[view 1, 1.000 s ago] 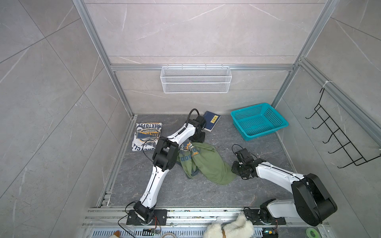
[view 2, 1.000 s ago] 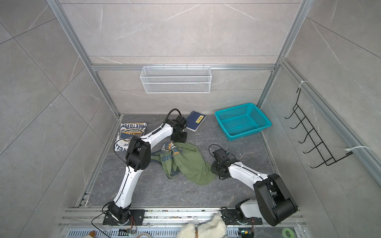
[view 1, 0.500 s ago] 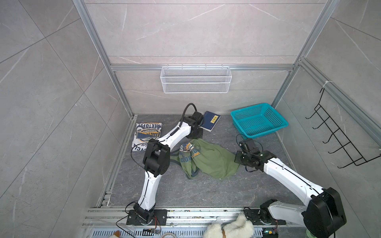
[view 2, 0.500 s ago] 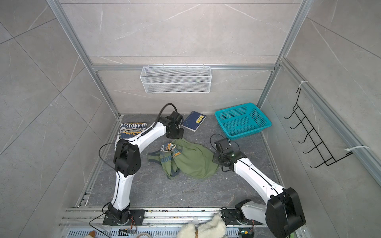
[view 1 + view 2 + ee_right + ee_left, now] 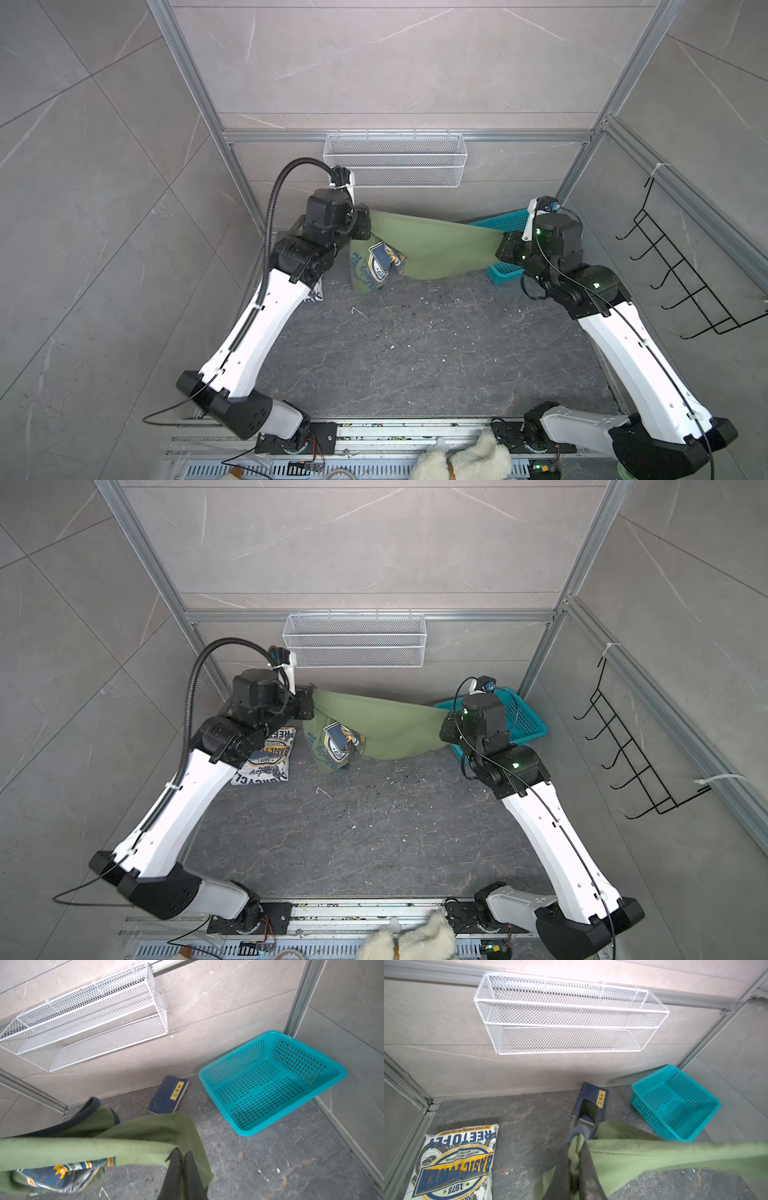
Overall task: Fold and stack the tank tops
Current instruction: 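Lift the green tank top and stretch it apart with both grippers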
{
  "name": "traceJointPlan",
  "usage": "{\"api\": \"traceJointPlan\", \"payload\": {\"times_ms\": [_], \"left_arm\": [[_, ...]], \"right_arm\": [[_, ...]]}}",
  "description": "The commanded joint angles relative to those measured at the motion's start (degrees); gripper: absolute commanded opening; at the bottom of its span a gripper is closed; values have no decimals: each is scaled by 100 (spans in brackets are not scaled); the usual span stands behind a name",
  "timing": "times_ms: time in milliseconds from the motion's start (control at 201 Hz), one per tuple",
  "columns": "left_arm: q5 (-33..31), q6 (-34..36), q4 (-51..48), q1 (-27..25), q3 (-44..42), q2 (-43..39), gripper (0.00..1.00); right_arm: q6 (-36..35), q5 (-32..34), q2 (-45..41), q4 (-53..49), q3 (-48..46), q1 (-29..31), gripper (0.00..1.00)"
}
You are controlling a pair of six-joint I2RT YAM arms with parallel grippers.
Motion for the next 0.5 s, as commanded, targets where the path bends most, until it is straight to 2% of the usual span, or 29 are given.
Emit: {"api": "traceJointPlan", "payload": {"times_ms": [0, 134, 219, 284, 408, 493], "left_arm": [[376, -361, 204, -1, -963, -737, 0], [1042, -1057, 491, -2, -2628, -1672, 0], [1417, -1442, 733, -8, -3655, -1890, 0], [1436, -1700, 776, -9, -4251, -1840, 0], [1271, -1955, 877, -13, -4860, -1412, 0], [1020, -2054, 714, 4, -4635, -922, 0]], "right_arm": [[-126, -2, -461, -544, -393, 1, 0], [120, -509, -1067, -696, -1417, 0, 0], [328, -965, -1193, -649, -2224, 3, 0], [477, -1180, -1117, -510, -2851, 5, 0], [710, -1159, -842, -16, -3769, 1, 0], [794, -1159, -424, 207, -3684, 5, 0]]}}
